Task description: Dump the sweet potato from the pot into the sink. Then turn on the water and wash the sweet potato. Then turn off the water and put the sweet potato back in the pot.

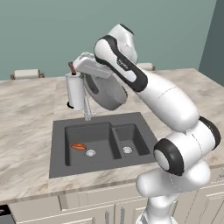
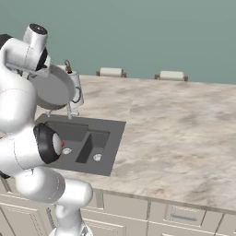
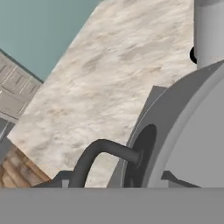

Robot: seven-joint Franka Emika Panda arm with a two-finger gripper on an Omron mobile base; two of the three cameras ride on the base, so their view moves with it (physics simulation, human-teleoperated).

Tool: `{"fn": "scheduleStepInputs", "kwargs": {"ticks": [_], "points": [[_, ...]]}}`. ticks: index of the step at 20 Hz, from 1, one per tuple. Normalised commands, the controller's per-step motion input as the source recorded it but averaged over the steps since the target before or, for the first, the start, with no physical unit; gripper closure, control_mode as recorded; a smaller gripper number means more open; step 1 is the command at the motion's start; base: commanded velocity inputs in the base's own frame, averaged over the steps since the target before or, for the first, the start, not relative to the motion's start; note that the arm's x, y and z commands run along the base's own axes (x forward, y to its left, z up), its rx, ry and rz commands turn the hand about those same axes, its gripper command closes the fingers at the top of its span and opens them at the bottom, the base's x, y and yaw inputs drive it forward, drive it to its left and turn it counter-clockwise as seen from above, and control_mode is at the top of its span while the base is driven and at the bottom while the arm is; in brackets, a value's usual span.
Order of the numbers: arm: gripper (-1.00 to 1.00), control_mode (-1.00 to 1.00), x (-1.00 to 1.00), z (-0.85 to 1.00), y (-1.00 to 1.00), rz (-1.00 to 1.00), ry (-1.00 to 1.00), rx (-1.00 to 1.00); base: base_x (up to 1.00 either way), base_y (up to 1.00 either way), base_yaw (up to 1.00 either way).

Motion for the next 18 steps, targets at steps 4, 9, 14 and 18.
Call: {"fn": "scheduleStepInputs", "kwargs": {"ticks": [4, 9, 14, 18], "points": [[1.00, -1.00, 0.16, -0.04, -0.87, -0.14, 0.17, -0.39, 0.00, 0.00, 0.00], [1.00, -1.00, 0.23, -0.23, -0.95, -0.10, 0.25, -0.32, 0.00, 0.00, 0.00], [1.00, -1.00, 0.26, -0.52, -0.90, -0.04, 0.30, -0.19, 0.00, 0.00, 0.00], [1.00, -1.00, 0.20, -0.67, -0.86, -0.02, 0.28, -0.15, 0.00, 0.00, 0.00]]}}
